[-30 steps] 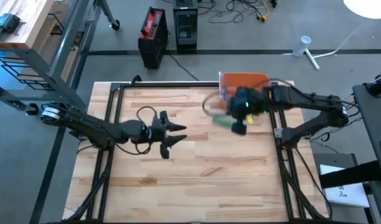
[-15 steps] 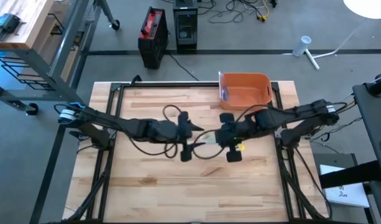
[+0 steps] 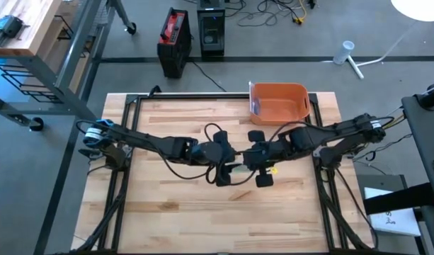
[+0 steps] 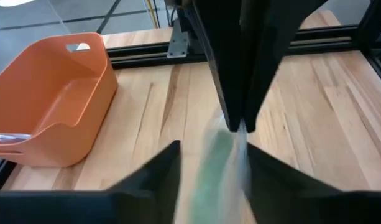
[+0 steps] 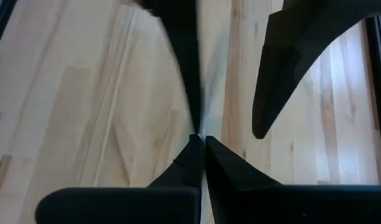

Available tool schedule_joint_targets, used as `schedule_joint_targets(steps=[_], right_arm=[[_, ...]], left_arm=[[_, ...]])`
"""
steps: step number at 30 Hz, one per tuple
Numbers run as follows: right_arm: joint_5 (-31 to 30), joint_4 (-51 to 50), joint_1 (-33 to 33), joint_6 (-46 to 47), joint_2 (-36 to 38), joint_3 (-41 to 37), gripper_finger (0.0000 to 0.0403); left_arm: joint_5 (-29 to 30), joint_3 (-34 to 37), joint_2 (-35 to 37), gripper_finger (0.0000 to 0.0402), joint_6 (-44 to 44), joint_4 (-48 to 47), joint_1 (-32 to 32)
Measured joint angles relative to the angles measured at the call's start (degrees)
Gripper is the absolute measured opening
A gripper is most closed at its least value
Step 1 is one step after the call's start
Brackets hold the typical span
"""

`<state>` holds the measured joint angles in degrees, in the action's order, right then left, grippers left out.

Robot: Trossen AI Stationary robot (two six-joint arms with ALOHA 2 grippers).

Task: Roll bandage
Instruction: Close the transparent zip bag

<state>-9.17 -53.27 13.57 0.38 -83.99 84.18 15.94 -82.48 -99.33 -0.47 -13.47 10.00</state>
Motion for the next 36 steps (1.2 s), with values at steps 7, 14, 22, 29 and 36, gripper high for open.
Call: schedule_joint_targets(steps=[7,14,22,29,36], right_arm=[[-0.5,1.2,1.6,0.0,0.5,0.0,0.0027],[-11.0,2.9,7.2,0.8,4.7,0.0,0.0065],[-21.7,5.4,15.6,8.2,10.5,-7.9,0.0104],[-26.8,12.6,17.7,11.0,11.5,-15.7,0.0119],[-29.9,21.3,17.6,5.9,11.5,-16.7,0.0101]], left_arm=[[-0.1,0.0,0.0,0.0011,-1.1,-0.7,0.1],[0.4,1.6,2.3,0.0003,-3.6,-2.6,0.7],[2.9,5.3,8.3,0.0001,-5.0,-1.5,4.8],[3.6,9.4,13.4,0.0000,-5.0,4.5,7.4],[3.6,13.7,16.4,0.0000,-5.0,9.6,8.0]])
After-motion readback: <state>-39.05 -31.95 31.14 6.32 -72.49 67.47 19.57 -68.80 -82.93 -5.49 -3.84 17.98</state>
